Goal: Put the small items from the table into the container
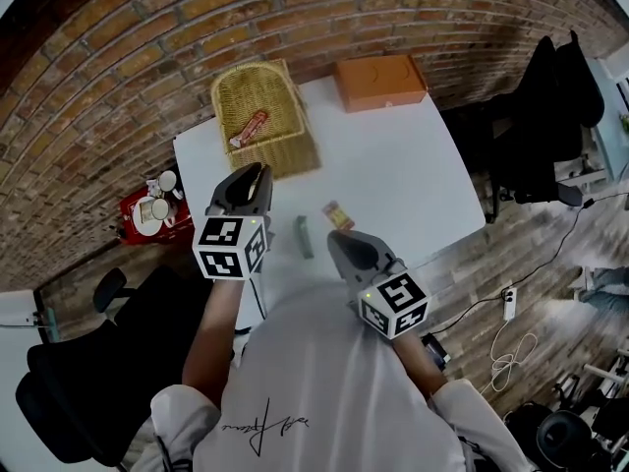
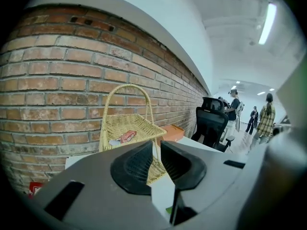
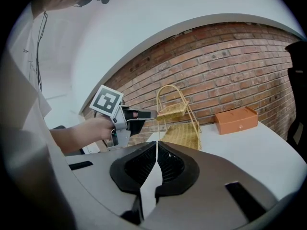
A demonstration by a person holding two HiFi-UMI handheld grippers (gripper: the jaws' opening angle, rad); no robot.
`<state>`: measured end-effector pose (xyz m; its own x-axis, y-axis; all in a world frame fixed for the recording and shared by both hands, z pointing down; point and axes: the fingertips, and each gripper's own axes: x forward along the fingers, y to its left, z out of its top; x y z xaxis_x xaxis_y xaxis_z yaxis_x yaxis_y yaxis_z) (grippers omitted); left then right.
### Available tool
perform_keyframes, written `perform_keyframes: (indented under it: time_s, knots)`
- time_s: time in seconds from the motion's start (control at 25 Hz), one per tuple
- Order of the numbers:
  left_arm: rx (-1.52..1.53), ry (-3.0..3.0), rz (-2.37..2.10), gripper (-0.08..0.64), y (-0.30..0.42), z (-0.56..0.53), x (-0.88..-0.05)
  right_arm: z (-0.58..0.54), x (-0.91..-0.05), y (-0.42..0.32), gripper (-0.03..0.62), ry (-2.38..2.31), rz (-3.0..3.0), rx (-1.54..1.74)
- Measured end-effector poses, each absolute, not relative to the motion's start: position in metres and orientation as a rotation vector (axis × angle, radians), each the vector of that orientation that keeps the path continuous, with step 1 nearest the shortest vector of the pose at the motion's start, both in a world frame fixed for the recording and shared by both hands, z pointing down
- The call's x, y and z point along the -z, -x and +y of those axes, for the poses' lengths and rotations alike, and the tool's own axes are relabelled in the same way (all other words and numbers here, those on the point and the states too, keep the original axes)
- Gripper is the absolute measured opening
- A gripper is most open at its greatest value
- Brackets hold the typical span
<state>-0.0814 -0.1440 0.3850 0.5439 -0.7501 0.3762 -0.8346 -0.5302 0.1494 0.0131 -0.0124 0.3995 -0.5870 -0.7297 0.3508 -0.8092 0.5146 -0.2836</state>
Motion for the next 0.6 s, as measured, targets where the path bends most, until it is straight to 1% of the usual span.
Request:
perform_keyframes:
  time_s: [0.6]
  knots:
    - [-0.421, -2.407, -1.231, 0.039, 0.072, -0.086, -0.422, -0.003, -0.397, -0.008, 0.023, -1.277, -2.608, -0.630]
